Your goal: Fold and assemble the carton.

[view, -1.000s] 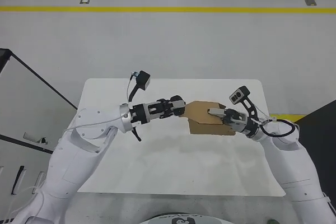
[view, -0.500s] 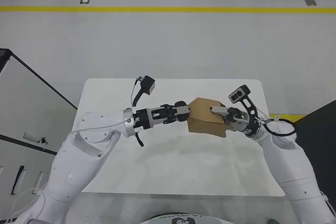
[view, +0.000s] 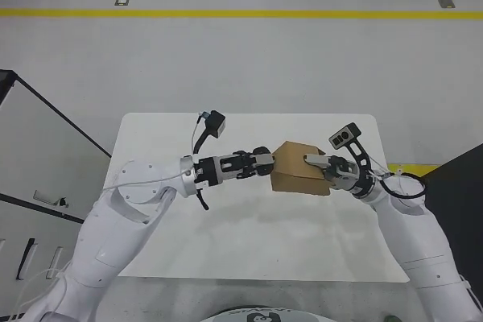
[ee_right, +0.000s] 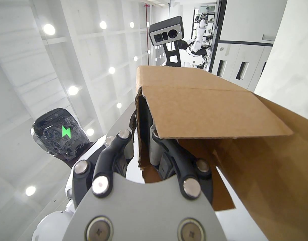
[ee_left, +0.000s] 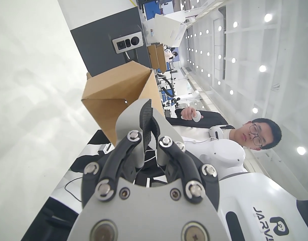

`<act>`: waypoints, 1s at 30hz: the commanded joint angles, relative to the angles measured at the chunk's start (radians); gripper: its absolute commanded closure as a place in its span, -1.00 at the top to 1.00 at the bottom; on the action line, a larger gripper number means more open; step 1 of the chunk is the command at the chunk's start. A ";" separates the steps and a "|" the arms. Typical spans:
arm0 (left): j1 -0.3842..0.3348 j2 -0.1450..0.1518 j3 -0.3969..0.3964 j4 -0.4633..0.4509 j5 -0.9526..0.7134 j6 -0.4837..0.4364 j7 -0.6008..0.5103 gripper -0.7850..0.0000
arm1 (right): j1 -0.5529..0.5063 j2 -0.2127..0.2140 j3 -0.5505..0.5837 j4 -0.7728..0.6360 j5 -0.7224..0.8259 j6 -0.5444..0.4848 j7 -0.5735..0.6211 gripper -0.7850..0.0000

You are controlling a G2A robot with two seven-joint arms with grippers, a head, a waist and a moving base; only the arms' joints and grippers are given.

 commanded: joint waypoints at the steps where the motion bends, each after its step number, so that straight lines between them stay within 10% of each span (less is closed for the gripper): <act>1: 0.000 0.000 -0.001 0.000 -0.001 -0.001 0.002 -1.00 | 0.000 0.000 0.000 0.000 0.000 0.000 0.000 -1.00; 30: -0.012 0.000 0.037 -0.035 0.059 0.080 -0.005 -1.00 | -0.010 0.010 0.048 -0.052 -0.122 -0.144 0.010 -1.00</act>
